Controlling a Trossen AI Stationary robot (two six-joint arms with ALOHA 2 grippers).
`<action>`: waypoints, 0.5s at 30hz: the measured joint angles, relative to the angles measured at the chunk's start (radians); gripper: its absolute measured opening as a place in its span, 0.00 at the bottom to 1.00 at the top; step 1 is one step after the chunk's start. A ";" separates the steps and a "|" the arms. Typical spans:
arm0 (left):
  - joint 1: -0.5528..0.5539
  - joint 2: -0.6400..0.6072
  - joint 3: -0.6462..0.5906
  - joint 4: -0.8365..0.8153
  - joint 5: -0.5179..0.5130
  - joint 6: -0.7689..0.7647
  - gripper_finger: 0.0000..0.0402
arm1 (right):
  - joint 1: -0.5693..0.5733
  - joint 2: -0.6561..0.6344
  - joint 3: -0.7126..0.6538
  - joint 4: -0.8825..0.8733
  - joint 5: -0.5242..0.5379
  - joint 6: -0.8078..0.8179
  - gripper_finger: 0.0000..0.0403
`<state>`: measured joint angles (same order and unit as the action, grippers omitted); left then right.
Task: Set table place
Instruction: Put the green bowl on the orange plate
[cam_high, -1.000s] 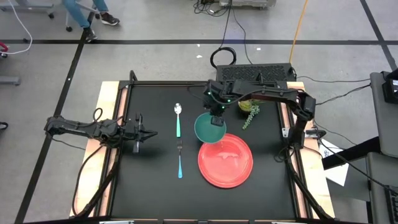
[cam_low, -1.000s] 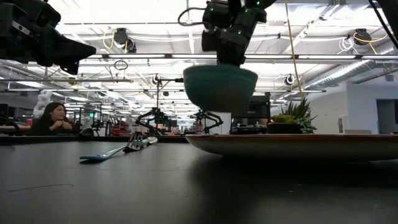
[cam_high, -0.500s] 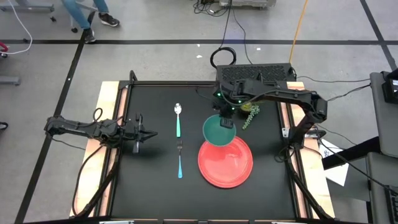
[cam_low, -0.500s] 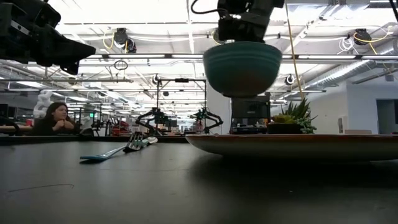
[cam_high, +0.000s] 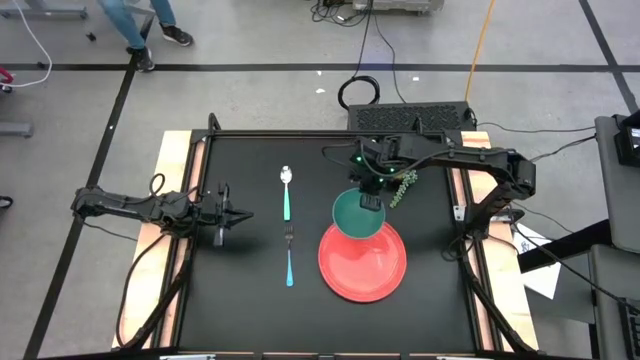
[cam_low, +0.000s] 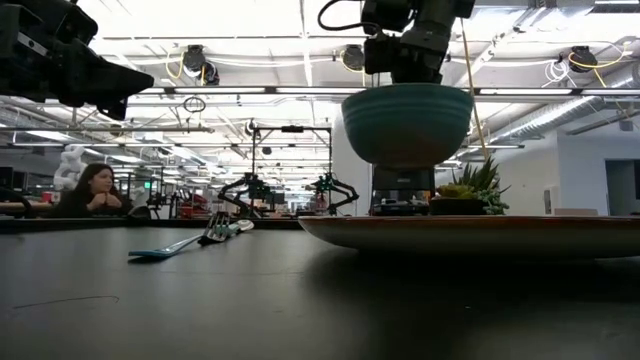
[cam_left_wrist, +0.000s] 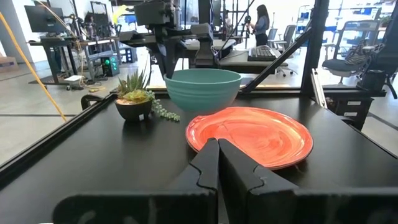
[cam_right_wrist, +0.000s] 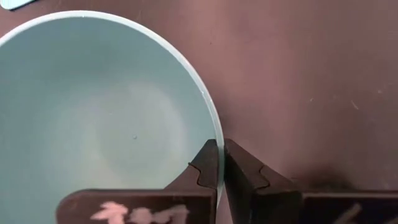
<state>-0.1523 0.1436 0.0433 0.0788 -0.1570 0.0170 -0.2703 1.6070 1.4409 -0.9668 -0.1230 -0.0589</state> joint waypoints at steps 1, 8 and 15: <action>0.000 0.000 0.000 0.000 0.000 0.000 0.02 | 0.004 0.000 0.000 -0.001 0.000 -0.002 0.01; 0.000 0.000 0.000 0.000 0.000 0.000 0.02 | 0.058 0.000 0.000 -0.009 0.000 -0.005 0.00; 0.000 0.000 0.000 0.000 0.000 0.000 0.02 | 0.154 0.000 0.000 -0.019 0.083 0.035 0.00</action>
<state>-0.1521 0.1440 0.0433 0.0784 -0.1570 0.0174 -0.1168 1.6070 1.4406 -0.9860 -0.0402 -0.0243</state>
